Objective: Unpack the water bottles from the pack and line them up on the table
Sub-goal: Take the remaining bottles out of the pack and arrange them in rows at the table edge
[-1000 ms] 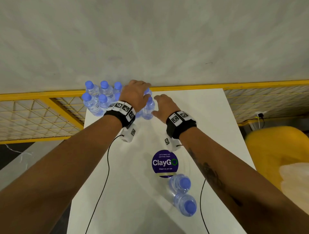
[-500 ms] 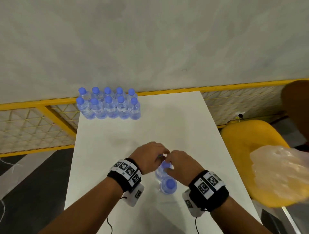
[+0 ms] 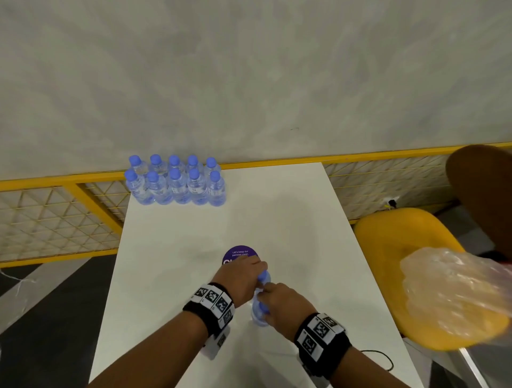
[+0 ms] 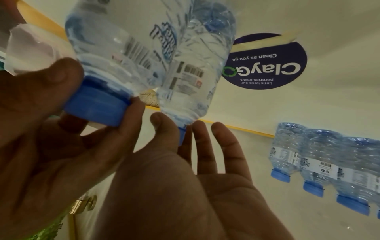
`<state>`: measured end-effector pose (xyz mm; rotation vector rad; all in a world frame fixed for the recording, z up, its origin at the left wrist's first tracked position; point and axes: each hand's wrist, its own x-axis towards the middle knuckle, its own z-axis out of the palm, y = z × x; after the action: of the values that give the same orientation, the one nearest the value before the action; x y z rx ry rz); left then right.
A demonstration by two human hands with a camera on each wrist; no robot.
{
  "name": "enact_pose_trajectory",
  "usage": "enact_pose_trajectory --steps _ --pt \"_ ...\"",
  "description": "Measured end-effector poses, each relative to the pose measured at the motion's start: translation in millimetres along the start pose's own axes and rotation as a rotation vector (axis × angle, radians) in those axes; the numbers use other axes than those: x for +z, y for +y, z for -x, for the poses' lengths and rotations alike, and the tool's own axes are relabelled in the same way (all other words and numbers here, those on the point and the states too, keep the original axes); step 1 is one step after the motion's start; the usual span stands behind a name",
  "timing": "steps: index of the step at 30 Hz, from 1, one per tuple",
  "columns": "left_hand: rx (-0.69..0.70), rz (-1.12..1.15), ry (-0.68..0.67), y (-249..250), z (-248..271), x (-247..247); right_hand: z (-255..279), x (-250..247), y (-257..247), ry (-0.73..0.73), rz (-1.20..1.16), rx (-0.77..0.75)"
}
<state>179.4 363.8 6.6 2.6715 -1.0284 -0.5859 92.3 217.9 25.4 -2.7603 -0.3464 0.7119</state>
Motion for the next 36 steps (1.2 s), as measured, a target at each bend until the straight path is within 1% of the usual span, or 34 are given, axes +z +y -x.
enact_pose_trajectory --steps 2,4,8,12,16,20,24,27,29,33,36 --pt "-0.021 -0.002 0.024 -1 -6 -3 -2 2 3 -0.002 0.004 -0.024" --pt "-0.052 0.007 0.085 -8 -16 -17 -3 2 7 0.010 0.011 -0.049" --pt "-0.101 0.079 0.217 -33 -47 -65 -6 -2 11 0.026 -0.006 -0.078" --pt "-0.162 0.020 0.315 -68 -99 -122 -4 -6 10 0.029 -0.064 -0.081" --pt "-0.262 -0.033 0.357 -111 -157 -164 -2 -7 10 0.019 -0.112 -0.083" --pt "-0.369 -0.115 0.331 -141 -202 -180 -5 -5 11 -0.010 -0.126 -0.083" --pt "-0.418 -0.187 0.232 -158 -230 -173 -5 -2 14 0.014 -0.150 -0.090" --pt "-0.431 -0.171 0.181 -170 -241 -162 -4 -1 15 0.038 -0.167 -0.084" --pt "-0.435 -0.160 0.169 -175 -243 -157 -3 0 15 0.056 -0.174 -0.090" --pt "-0.442 -0.212 0.154 -179 -244 -151 -2 0 12 0.048 -0.155 -0.087" --pt "-0.484 -0.227 0.154 -186 -245 -147 -1 -1 11 0.053 -0.152 -0.089"
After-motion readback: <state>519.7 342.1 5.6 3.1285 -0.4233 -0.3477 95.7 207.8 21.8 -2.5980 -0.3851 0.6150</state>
